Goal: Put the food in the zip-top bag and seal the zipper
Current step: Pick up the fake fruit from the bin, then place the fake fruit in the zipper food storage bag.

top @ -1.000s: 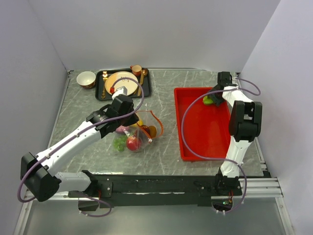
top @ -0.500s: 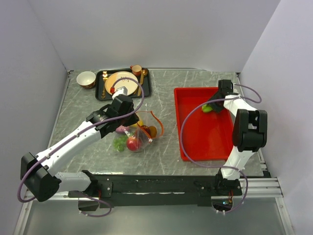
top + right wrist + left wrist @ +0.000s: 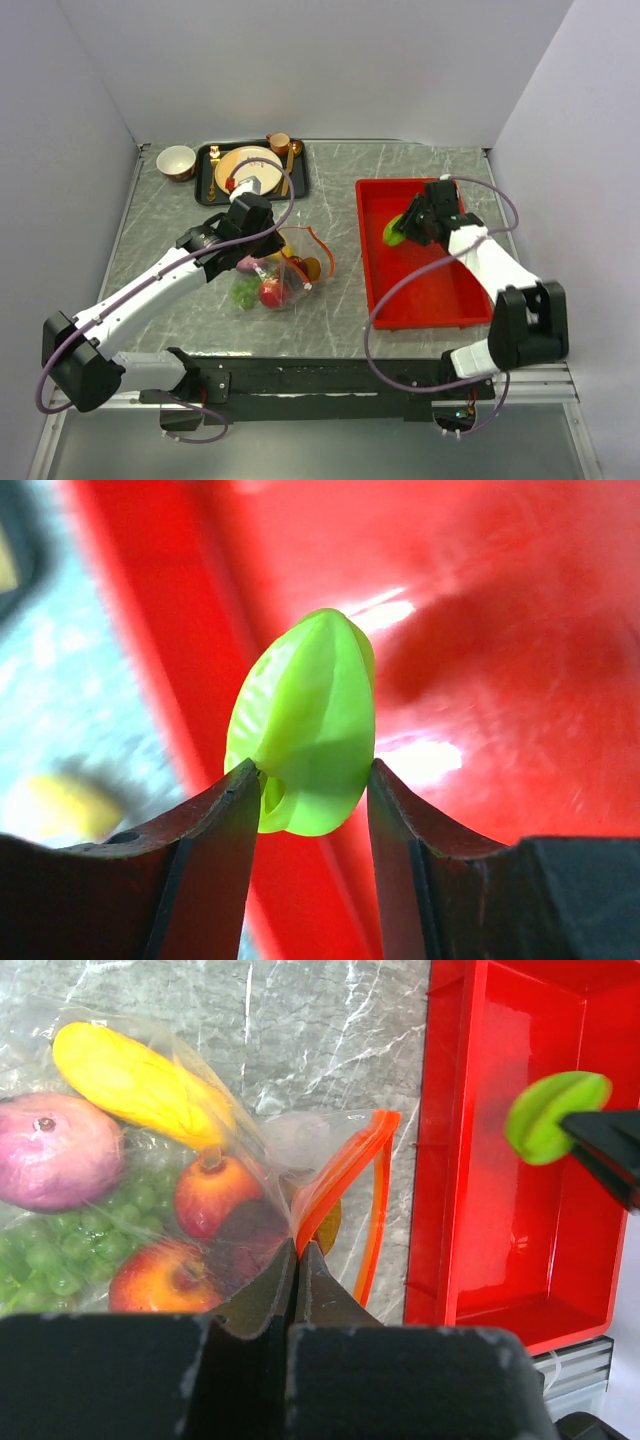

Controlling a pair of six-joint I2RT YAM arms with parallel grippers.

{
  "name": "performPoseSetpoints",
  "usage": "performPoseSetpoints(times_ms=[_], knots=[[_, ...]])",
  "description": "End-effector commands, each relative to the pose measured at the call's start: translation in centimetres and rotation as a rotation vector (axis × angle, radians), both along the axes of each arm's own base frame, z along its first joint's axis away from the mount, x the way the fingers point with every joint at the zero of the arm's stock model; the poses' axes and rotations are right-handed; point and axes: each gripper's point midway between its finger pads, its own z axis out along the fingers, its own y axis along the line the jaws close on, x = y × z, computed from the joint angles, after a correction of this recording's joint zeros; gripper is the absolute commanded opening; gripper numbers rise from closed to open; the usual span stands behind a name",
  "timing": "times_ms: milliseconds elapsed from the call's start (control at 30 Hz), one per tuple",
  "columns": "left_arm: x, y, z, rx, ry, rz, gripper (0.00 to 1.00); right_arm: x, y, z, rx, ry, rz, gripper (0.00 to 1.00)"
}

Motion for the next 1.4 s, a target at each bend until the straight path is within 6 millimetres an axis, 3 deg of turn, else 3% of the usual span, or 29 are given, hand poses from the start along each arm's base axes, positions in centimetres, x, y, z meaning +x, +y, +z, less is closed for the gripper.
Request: performPoseSetpoints(times_ms=[0, 100, 167, 300, 533, 833, 1067, 1367], knots=[[0.4, -0.4, 1.5, -0.044, -0.043, -0.007, 0.01, -1.5, 2.0, 5.3, 0.036, -0.153, 0.088, 0.22], [0.4, -0.7, 1.3, -0.056, -0.041, -0.019, 0.01, -2.9, 4.3, 7.5, 0.093, -0.23, 0.183, 0.25], [0.4, -1.1, 1.2, -0.064, -0.039, -0.03, 0.01, -3.2, 5.5, 8.0, 0.136, -0.277, 0.224, 0.29], [0.5, -1.6, 1.4, -0.075, -0.037, -0.045, 0.01, -5.2, 9.6, 9.7, 0.228, -0.31, 0.392, 0.29], [0.3, -1.5, 1.2, -0.068, -0.03, -0.051, 0.01, -7.2, 14.3, 11.7, 0.203, -0.364, 0.6, 0.3], [0.5, -1.6, 1.6, -0.064, -0.035, -0.052, 0.01, -10.2, 20.1, 9.2, 0.209, -0.281, 0.858, 0.3], [0.5, -1.5, 1.6, -0.063, -0.034, -0.05, 0.01, -11.7, 23.9, 7.5, 0.203, -0.224, 0.956, 0.28], [0.3, -1.6, 2.0, -0.07, -0.038, -0.061, 0.01, -10.3, 26.7, 8.1, 0.191, -0.254, 0.939, 0.27]])
